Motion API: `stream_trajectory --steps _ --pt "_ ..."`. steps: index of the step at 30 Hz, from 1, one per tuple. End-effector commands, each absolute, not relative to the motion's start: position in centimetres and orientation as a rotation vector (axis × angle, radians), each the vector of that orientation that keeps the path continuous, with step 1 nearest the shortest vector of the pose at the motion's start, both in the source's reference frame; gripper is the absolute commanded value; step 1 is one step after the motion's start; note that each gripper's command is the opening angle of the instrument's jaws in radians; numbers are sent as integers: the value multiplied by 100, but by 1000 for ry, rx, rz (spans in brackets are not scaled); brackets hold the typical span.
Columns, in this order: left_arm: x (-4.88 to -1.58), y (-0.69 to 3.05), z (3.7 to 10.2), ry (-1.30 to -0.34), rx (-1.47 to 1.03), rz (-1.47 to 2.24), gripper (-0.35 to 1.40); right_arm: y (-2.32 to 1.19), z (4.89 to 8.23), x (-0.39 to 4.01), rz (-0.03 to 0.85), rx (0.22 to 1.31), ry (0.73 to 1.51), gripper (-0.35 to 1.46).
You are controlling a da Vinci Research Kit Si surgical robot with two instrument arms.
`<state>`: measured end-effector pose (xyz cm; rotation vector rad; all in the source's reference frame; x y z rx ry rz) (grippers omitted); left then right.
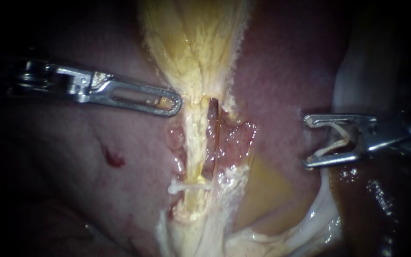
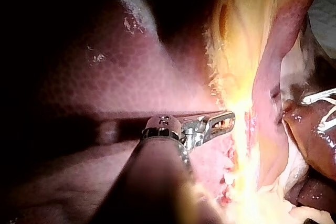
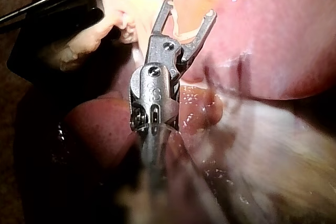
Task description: Clipping second clip left tube
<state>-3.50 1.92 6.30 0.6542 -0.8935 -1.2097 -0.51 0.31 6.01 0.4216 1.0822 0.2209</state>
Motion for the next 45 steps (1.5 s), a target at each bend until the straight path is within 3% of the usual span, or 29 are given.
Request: stream_trajectory --steps 1,8,22,35,45 --pt "-350 192 630 -893 654 -1211 -35 30 601 -51 221 422 1082 50" --pt "-346 193 621 -892 659 -1210 -35 30 602 -50 221 421 1082 50" --pt "-308 211 572 -901 656 -1232 -35 29 602 -50 220 423 1084 50" --pt "-304 209 557 -908 657 -1239 -35 28 602 -47 213 437 1091 50" --pt "-307 206 558 -909 654 -1240 -35 9 611 -6 189 458 1127 50"
